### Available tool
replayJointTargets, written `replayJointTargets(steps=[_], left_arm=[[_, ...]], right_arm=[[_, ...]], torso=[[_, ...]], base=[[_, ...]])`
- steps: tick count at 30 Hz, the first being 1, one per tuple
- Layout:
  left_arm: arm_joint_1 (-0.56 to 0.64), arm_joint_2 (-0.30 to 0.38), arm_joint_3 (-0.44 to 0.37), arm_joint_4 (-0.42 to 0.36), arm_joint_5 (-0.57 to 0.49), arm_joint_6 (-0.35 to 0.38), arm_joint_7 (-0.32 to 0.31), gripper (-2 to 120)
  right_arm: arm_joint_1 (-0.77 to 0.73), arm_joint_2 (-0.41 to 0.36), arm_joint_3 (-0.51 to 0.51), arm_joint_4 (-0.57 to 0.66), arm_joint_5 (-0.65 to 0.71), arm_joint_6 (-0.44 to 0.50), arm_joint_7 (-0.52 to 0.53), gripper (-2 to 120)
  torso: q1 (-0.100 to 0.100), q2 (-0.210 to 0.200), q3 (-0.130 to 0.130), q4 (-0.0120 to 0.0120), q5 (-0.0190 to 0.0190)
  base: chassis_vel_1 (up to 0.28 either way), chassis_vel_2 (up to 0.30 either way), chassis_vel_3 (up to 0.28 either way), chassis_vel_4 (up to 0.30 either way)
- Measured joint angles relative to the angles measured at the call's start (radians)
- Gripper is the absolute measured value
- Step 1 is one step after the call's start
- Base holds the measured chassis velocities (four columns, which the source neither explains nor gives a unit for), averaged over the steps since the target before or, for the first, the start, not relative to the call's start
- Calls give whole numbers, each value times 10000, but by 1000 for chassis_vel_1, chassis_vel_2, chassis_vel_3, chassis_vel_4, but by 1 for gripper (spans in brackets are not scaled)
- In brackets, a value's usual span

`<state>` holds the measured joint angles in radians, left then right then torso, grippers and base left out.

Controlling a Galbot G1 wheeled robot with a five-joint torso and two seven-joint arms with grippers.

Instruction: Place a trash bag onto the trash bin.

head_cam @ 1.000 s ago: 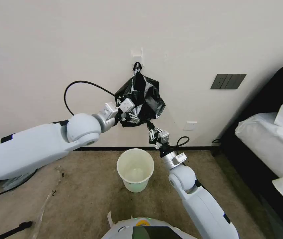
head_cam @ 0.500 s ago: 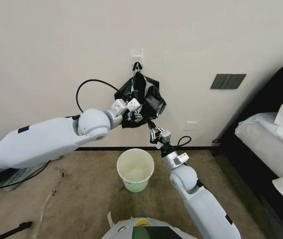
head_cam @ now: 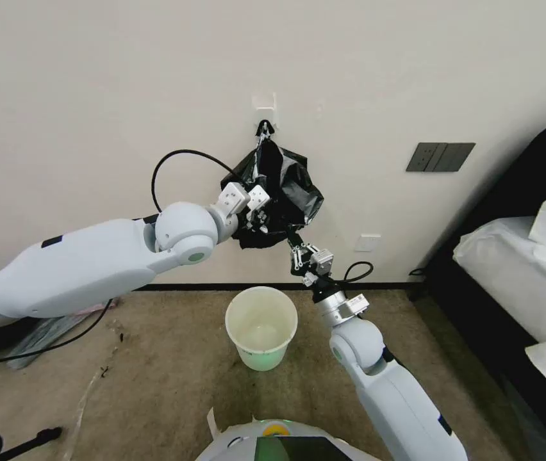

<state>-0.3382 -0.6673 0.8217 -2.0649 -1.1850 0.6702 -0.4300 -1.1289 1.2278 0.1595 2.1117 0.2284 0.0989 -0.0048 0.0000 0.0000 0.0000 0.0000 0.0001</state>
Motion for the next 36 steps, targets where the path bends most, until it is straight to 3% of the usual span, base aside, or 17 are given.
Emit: replayJointTargets(steps=[5, 7, 14, 16, 23, 24, 29, 32, 36], left_arm=[[566, 80, -489, -120, 13, -499, -271, 0], [1101, 178, -859, -303, 47, -1011, -434, 0], [2656, 241, -2052, -618, 437, -2049, -948, 0], [3191, 245, -2594, -746, 590, -2396, -967, 0], [3647, 298, -3058, -946, 742, -2701, -967, 0], [3727, 360, -3135, -1041, 748, -2711, -965, 0], [3904, 641, -3239, -1303, 749, -2710, -912, 0], [4068, 790, -3296, -1458, 748, -2696, -846, 0], [4140, 785, -3322, -1503, 750, -2680, -838, 0]], right_arm=[[-8, -12, -12, 31, 95, -110, 41, 0], [-47, -61, -8, 245, 259, -363, 170, 0], [-402, -514, 405, 1127, 463, -1098, 424, 22], [-629, -835, 749, 1450, 468, -1285, 585, 34], [-501, -1272, 1040, 1862, 555, -1685, 960, 53], [-150, -1514, 1031, 1882, 552, -2013, 1041, 61], [1121, -2236, 552, 1560, 843, -2693, 1070, 76], [2752, -2889, -298, 1138, 1476, -3331, 1087, 92], [3754, -3221, -1053, 711, 1796, -3771, 1191, 99]], torso=[[1, 0, 0, 0, 0], [0, 0, 0, 1, -1], [-1, 0, -1, -1, -2], [-1, 0, 0, -3, -3], [-1, 0, -1, -2, -1], [-1, 0, 0, 0, 2], [-1, 0, 0, 1, 0], [-1, 0, 0, 3, -1], [-1, 0, 0, 1, -2]], base=[[0, 0, 0, 0], [0, 0, 0, 0], [0, 0, 0, 0], [0, 0, 0, 0], [0, 0, 0, 0], [0, 0, 0, 0], [0, 0, 0, 0], [0, 0, 0, 0], [0, 0, 0, 0]])
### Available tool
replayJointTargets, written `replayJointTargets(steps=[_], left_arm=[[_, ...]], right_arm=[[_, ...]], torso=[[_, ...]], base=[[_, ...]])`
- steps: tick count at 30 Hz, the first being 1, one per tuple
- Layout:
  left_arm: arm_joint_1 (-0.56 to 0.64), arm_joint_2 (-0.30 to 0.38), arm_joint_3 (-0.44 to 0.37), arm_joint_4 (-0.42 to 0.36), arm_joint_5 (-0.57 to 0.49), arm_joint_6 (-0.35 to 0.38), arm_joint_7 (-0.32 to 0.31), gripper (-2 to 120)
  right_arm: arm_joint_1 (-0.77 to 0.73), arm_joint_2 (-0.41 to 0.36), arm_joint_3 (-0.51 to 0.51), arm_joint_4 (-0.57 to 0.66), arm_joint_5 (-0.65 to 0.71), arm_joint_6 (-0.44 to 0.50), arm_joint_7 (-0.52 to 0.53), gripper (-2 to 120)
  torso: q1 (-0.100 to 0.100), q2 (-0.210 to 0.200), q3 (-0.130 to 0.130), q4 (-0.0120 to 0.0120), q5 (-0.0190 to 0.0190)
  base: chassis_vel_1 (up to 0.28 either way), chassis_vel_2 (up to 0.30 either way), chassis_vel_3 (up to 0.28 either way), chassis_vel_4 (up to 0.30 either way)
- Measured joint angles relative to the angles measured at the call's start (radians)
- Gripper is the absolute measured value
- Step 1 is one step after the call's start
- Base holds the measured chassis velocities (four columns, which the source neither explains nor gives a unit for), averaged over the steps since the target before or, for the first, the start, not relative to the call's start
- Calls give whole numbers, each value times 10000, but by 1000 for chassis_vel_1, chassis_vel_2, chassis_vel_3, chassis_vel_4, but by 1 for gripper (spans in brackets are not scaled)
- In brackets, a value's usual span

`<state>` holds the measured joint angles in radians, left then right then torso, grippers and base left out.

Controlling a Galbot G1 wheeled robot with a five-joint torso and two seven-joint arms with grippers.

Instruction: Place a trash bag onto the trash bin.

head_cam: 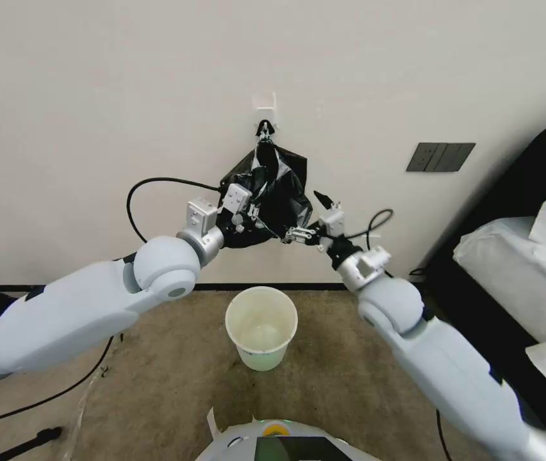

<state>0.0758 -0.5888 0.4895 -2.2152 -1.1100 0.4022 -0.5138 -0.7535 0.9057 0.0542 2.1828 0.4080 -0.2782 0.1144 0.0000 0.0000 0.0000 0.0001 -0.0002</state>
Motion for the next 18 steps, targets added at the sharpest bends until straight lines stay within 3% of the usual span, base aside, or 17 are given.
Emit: replayJointTargets(steps=[2, 6, 18], left_arm=[[10, -21, -11, -2, 2, 5, 0, 0], [14, -74, -67, -12, 4, 18, -1, 0], [7, -100, -181, -96, -41, 41, 21, 0]], right_arm=[[208, -60, -238, -111, 93, -167, 66, 100], [633, -151, -810, -348, 62, -667, 340, 88], [1091, -262, -1099, -1072, -2059, -530, 634, 40]], torso=[[0, 0, 0, 1, 1], [1, 0, 0, -2, 2], [0, 0, 0, -1, 2]], base=[[0, 0, 0, 0], [0, 0, 0, 0], [0, 0, 0, 0]])
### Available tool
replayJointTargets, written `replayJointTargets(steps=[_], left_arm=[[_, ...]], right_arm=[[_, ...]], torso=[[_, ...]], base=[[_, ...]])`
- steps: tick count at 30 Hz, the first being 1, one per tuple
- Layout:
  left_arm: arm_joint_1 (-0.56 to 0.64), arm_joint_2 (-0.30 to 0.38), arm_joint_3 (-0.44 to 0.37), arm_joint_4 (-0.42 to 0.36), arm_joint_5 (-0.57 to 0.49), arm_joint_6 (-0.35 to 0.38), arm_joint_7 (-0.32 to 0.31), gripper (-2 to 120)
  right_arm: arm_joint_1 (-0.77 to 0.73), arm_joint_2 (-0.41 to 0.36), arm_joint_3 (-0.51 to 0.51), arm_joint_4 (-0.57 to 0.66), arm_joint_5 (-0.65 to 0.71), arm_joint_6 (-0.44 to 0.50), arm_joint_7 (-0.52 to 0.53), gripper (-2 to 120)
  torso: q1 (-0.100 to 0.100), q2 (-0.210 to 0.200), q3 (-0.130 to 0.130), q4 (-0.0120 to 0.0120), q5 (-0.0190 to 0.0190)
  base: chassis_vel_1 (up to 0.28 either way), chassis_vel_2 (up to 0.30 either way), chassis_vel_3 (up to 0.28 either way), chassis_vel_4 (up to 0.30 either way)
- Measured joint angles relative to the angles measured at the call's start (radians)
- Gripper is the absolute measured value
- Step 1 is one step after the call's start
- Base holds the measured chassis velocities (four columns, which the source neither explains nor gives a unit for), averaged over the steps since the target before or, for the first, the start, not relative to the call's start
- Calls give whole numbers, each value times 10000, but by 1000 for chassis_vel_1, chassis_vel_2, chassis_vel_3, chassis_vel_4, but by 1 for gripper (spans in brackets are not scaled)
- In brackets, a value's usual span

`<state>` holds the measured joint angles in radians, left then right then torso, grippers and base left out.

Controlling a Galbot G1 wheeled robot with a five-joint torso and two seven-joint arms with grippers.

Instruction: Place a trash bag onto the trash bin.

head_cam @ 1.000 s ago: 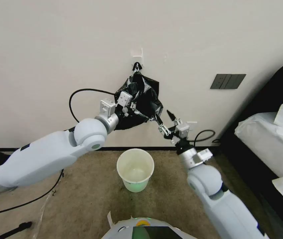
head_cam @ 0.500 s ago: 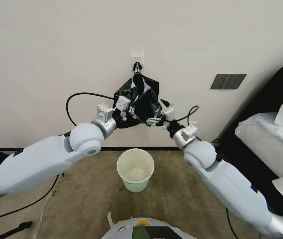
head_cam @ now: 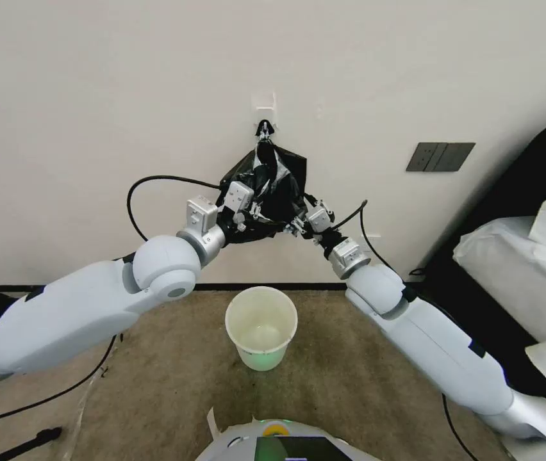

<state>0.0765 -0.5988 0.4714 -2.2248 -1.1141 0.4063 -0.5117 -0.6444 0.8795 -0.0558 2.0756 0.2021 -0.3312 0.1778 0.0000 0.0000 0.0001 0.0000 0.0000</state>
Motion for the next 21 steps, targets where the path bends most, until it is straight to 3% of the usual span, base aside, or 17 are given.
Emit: replayJointTargets(steps=[6, 10, 18, 21], left_arm=[[-7, -24, -4, 1, -13, 1, 17, 0], [14, -9, -60, -6, -23, 1, 32, 0], [163, 75, -216, -90, -31, 1, 37, 0], [594, 207, -541, -278, -35, -70, 56, 0]], right_arm=[[8, -37, -40, -29, 171, -106, 4, 22], [58, -52, -182, 95, 1143, -610, 36, 2], [9, 6, -17, 196, 2011, -664, 271, 0], [-455, 118, 544, 428, 2872, -265, 376, 0]], torso=[[0, 0, 0, -1, 0], [0, 1, 0, 0, 0], [0, 0, 0, 1, -1], [0, 1, -1, -1, 0]], base=[[0, 0, 0, 0], [0, 0, 0, 0], [0, 0, 0, 0], [0, 0, 0, 0]])
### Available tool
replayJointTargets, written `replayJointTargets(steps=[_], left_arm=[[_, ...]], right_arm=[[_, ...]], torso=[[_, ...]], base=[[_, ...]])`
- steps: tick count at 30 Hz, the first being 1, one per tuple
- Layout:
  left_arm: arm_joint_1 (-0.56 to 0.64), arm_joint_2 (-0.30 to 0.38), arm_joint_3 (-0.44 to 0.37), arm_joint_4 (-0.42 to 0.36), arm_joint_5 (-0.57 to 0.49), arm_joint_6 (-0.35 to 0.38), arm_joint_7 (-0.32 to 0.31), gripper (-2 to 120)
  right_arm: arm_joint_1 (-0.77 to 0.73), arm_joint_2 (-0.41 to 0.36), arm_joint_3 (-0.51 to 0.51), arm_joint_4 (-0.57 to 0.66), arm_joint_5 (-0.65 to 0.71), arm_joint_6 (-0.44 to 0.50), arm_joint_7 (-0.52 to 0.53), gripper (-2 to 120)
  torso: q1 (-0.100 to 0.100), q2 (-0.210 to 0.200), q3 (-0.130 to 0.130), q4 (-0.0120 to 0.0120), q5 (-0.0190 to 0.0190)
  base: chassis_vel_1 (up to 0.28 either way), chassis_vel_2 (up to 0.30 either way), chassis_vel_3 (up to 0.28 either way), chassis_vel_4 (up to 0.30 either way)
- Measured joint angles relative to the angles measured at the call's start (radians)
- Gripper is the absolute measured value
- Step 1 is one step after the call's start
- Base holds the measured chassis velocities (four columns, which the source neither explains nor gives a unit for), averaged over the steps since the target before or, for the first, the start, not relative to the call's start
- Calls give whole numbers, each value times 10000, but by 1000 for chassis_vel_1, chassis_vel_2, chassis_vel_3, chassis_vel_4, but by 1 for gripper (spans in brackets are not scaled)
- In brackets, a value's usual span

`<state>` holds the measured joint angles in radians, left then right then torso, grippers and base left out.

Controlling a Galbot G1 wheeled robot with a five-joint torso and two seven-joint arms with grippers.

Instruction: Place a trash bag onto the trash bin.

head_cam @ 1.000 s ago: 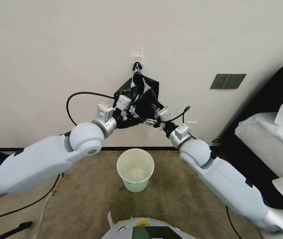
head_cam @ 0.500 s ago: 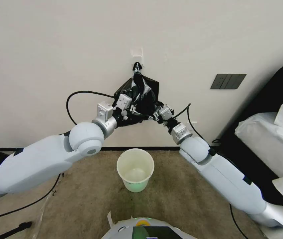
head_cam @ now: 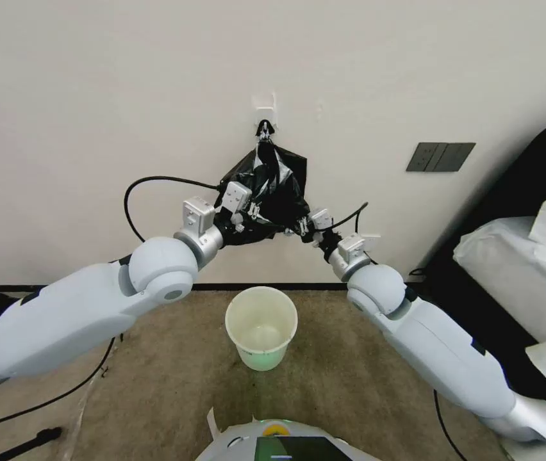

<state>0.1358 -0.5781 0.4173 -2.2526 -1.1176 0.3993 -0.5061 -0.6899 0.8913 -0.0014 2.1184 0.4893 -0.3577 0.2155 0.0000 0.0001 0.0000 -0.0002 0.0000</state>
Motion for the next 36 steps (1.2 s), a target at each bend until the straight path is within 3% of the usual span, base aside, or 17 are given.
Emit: replayJointTargets(steps=[4, 7, 9, 12, 16, 30, 36], left_arm=[[661, 209, -510, -291, -2, -98, 63, 0], [2283, 624, -1940, -939, 58, -209, 256, 0], [2799, 719, -2337, -1110, 127, -230, 298, 0], [4792, 1019, -3551, -1673, 504, -359, 441, 0], [5730, 1061, -4268, -1993, 597, -421, 440, 0], [6350, 737, -4664, -1947, 912, -572, 473, 0], [6628, -37, -4212, -1537, 1673, -594, 471, 0]], right_arm=[[-505, -10, 464, 346, 887, 383, -37, 0], [-1304, -219, 926, 932, 1676, 1001, -382, 0], [-1496, -274, 990, 1084, 1783, 1143, -470, 0], [-2353, -424, 1180, 1609, 1908, 1536, -754, 0], [-3039, -422, 1401, 1957, 1894, 1670, -896, 0], [-4407, 232, 1893, 2368, 1880, 1778, -390, 0], [-5186, 787, 1738, 1972, 1599, 1878, -233, 0]], torso=[[0, 0, 0, -1, 1], [-1, 0, -1, 1, 1], [0, 0, -1, 2, 0], [-1, 0, -1, 4, -2], [-1, 0, -1, 2, 0], [-1, 0, -1, 2, 0], [-2, 1, -1, 5, -1]], base=[[0, 0, 0, 0], [0, 0, 0, 0], [0, 0, 0, 0], [0, 0, 0, 0], [0, 0, 0, 0], [0, 0, 0, 0], [0, 0, 0, 0]])
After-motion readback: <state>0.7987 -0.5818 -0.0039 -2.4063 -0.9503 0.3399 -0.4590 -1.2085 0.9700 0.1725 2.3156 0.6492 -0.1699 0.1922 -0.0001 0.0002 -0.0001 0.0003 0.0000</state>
